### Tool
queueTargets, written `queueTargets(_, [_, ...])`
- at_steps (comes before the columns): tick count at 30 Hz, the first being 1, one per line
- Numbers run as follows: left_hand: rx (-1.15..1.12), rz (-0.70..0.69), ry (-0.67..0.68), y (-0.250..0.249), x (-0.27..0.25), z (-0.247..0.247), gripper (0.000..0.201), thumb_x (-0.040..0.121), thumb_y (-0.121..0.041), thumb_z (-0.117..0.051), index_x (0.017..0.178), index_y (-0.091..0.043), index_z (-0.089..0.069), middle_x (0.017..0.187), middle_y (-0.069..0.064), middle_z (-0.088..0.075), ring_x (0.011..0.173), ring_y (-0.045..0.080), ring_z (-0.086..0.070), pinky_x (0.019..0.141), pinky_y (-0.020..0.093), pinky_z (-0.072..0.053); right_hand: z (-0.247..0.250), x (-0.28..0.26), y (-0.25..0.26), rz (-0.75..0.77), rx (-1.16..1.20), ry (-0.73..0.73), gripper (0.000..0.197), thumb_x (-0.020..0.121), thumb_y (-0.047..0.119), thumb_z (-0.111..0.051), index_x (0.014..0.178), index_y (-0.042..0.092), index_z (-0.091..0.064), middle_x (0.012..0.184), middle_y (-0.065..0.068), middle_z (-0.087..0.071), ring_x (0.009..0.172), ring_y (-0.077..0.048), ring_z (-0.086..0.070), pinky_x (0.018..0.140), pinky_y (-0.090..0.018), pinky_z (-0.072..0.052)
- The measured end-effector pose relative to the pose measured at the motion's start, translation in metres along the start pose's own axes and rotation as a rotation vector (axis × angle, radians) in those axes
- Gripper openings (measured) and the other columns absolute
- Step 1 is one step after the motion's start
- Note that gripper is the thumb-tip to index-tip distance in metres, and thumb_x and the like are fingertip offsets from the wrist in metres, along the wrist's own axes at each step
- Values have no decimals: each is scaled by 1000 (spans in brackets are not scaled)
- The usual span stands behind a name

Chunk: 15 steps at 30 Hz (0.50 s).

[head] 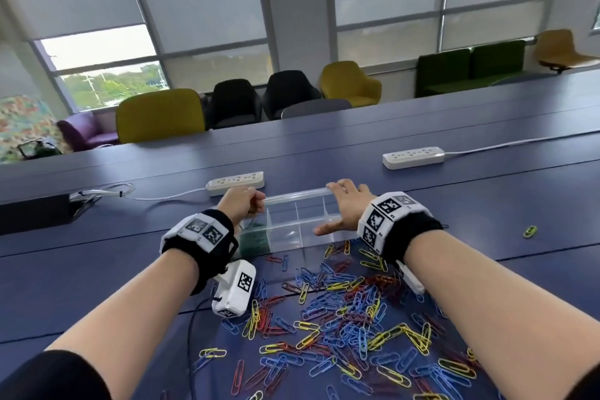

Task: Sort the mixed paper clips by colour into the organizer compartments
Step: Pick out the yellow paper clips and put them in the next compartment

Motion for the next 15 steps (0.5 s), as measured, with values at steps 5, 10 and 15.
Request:
queueTargets(5, [57,-10,46,-2,-5,0,35,100,-9,-27,73,-11,-50,68,6,-54,54,10,-57,50,22,-39,-2,0,0,-21,-13,6,104,72,65,-63,149,21,-8,155,-3,-9,139,-36,-17,111,-48,-23])
queueTargets(10, [15,-14,34,-3,-8,3,30,97,-9,-33,73,-11,-51,69,5,-53,61,15,-52,39,16,-41,-3,2,-2,-37,-32,20,105,72,66,-63,149,23,-8,155,-2,-9,139,-37,-20,111,-50,-25])
queueTargets(15, [127,-75,43,-24,-20,6,28,97,-8,-38,72,-12,-49,69,3,-52,59,13,-50,39,16,-39,3,-5,0,-36,-105,130,107,74,73,-51,150,22,3,158,-3,1,144,-32,-11,116,-49,-15])
Point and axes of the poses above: each hand's wrist, its own x-axis towards the middle knuckle, its own z-axis out of the back of the hand, y = z × x, the point moved 8 cm from there along x, towards the middle knuckle
